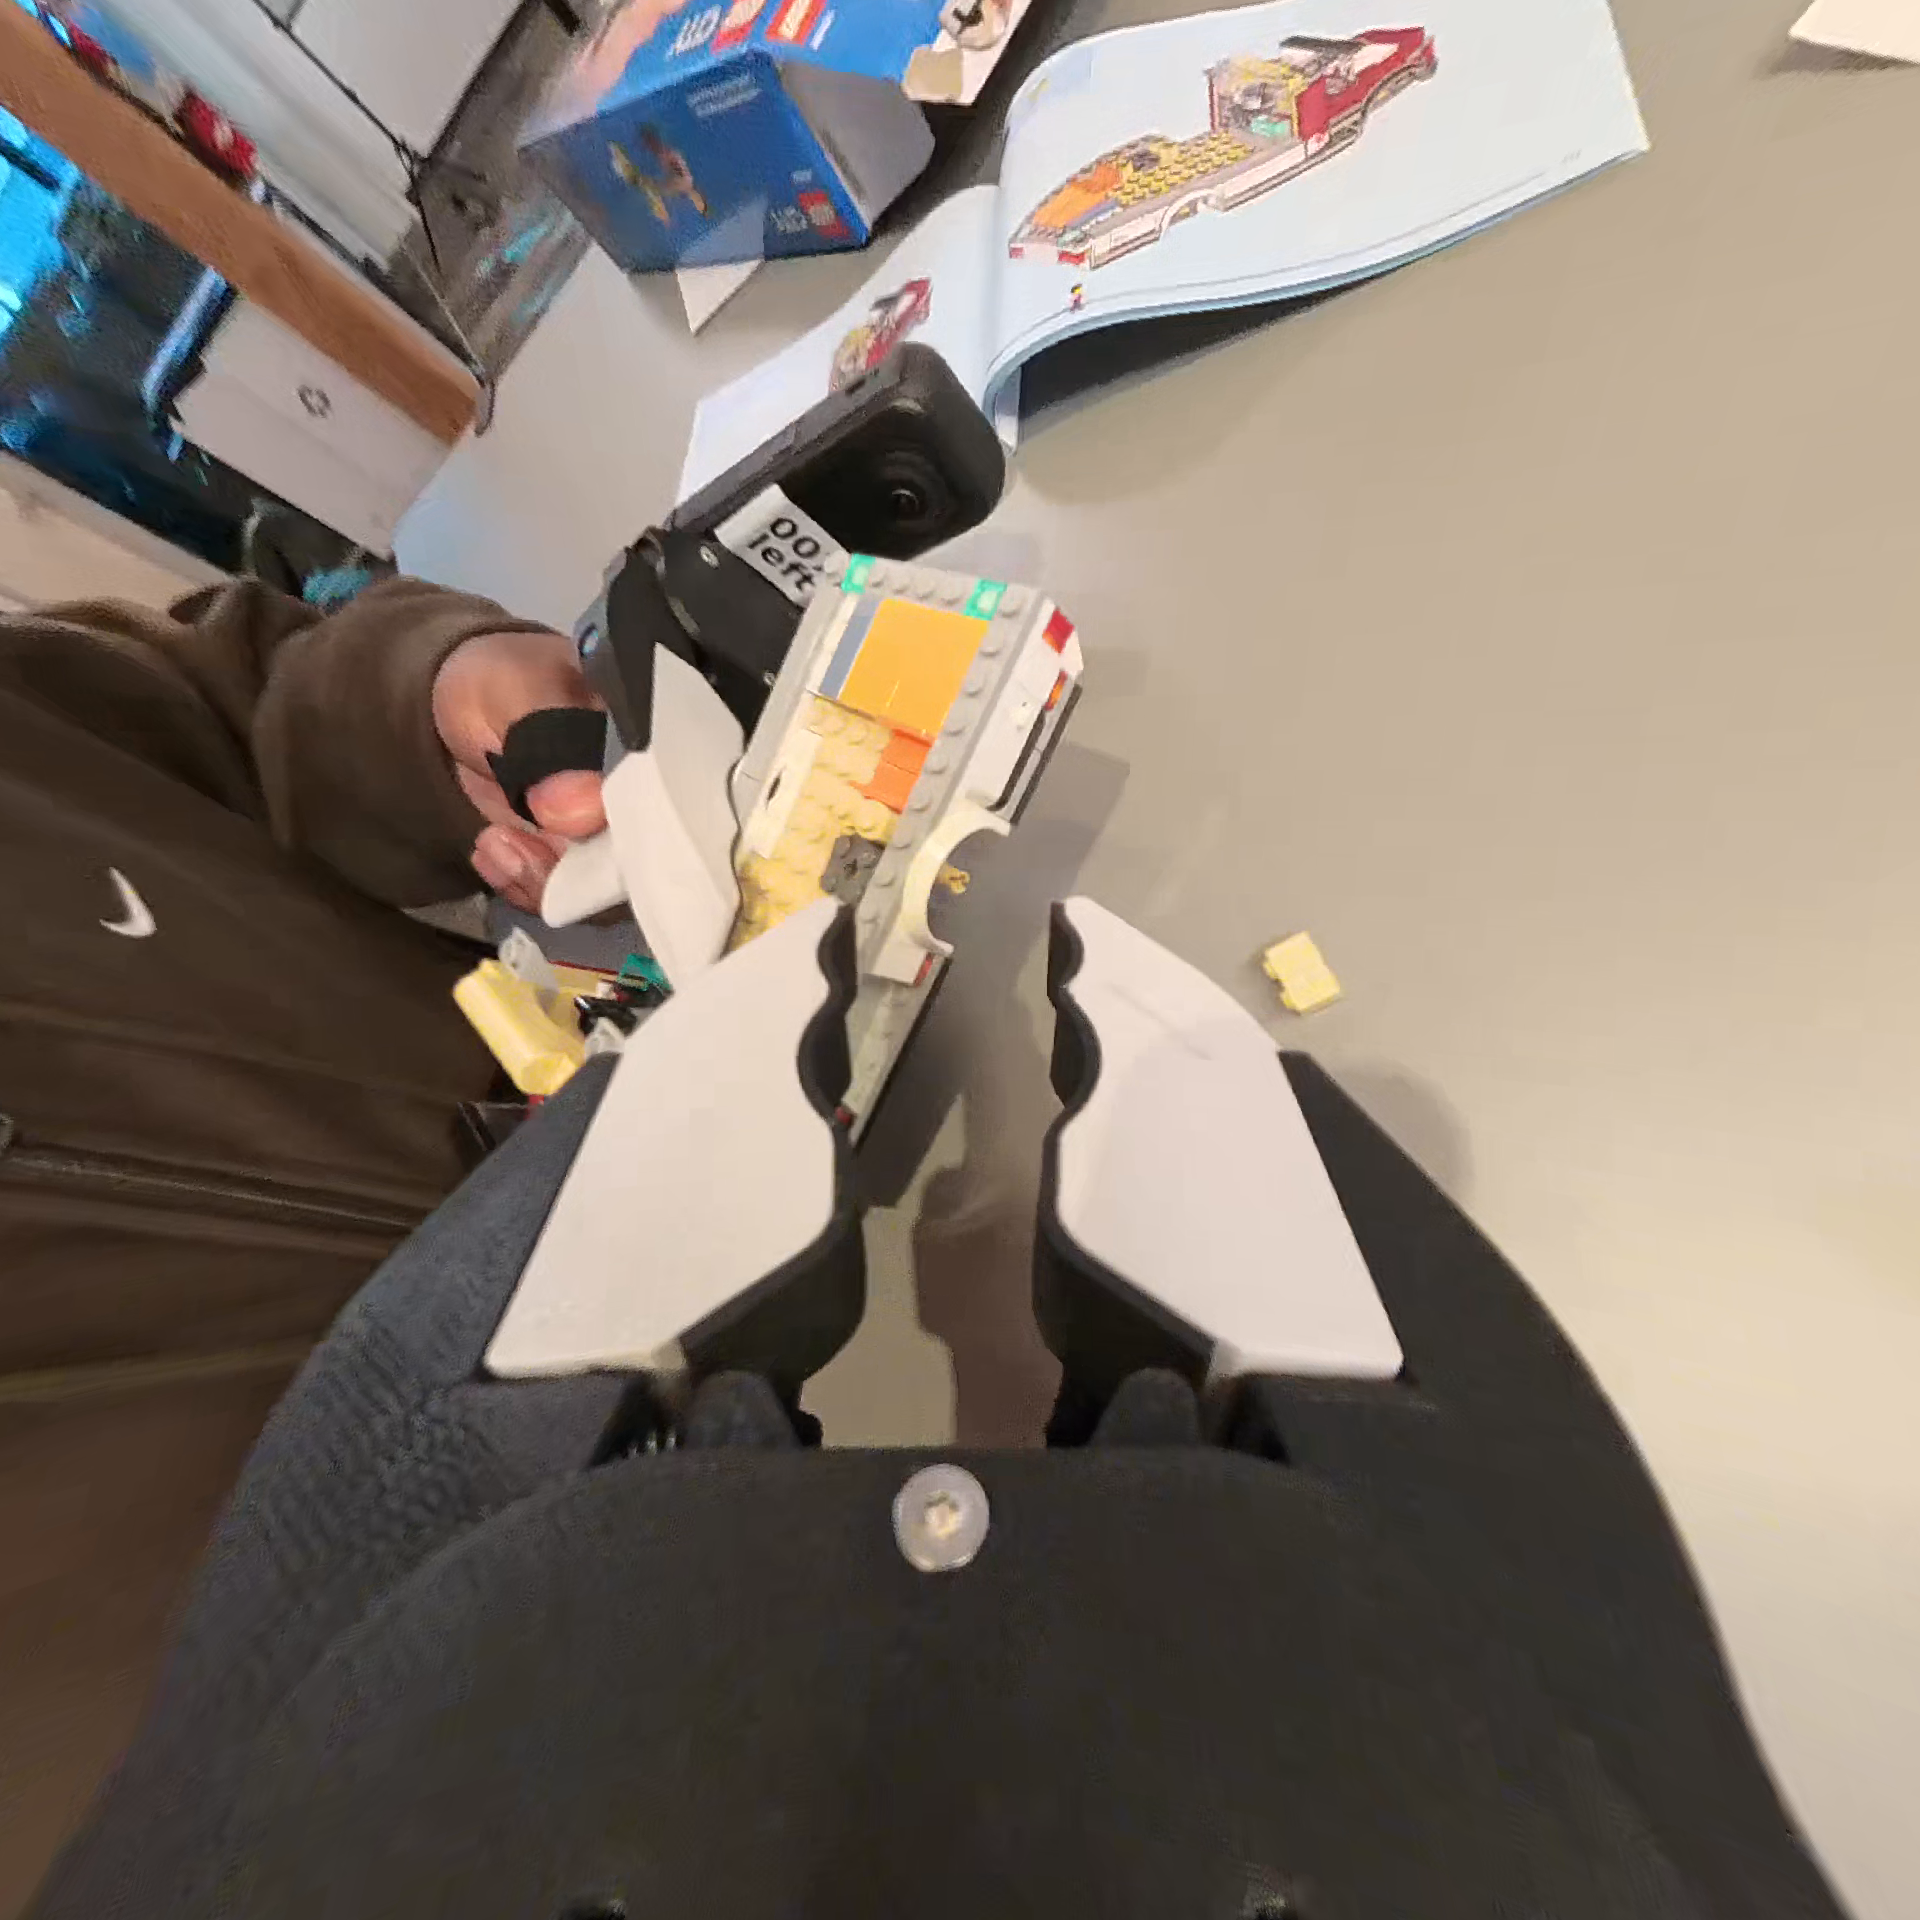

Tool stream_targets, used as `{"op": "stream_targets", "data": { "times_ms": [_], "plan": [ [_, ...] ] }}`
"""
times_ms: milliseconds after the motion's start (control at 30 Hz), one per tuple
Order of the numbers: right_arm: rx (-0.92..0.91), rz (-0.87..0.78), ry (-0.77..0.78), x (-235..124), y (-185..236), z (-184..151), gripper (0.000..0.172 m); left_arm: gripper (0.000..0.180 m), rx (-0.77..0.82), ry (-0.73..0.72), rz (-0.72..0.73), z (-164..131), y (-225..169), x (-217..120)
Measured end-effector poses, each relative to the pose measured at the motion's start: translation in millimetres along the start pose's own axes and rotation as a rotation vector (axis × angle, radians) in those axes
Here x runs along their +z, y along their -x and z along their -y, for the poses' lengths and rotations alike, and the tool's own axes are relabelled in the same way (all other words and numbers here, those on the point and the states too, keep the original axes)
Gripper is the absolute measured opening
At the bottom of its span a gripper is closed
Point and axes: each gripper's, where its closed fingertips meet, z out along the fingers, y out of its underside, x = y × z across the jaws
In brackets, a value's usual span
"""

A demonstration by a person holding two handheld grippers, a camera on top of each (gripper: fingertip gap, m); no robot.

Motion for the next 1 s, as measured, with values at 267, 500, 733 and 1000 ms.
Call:
{"op": "stream_targets", "data": {
  "times_ms": [267, 500, 733, 1000],
  "plan": [
    [0.058, 0.052, 0.017, 18.6, 11.0, -5.8, 0.037, 0.033, 0.054, 0.012, 0.045, -1.3, 2.8, 1.6],
    [0.101, 0.100, 0.031, 25.5, 9.2, -8.6, 0.037, 0.033, 0.076, 0.011, 0.054, -0.7, 2.5, 0.5],
    [0.174, 0.199, -0.001, 25.1, 10.8, -6.8, 0.033, 0.033, 0.107, 0.022, 0.070, -2.0, 1.8, 0.9],
    [0.188, 0.158, -0.029, 26.1, 7.8, -4.3, 0.030, 0.033, 0.094, 0.004, 0.072, 1.0, 3.3, -1.2]
  ]
}}
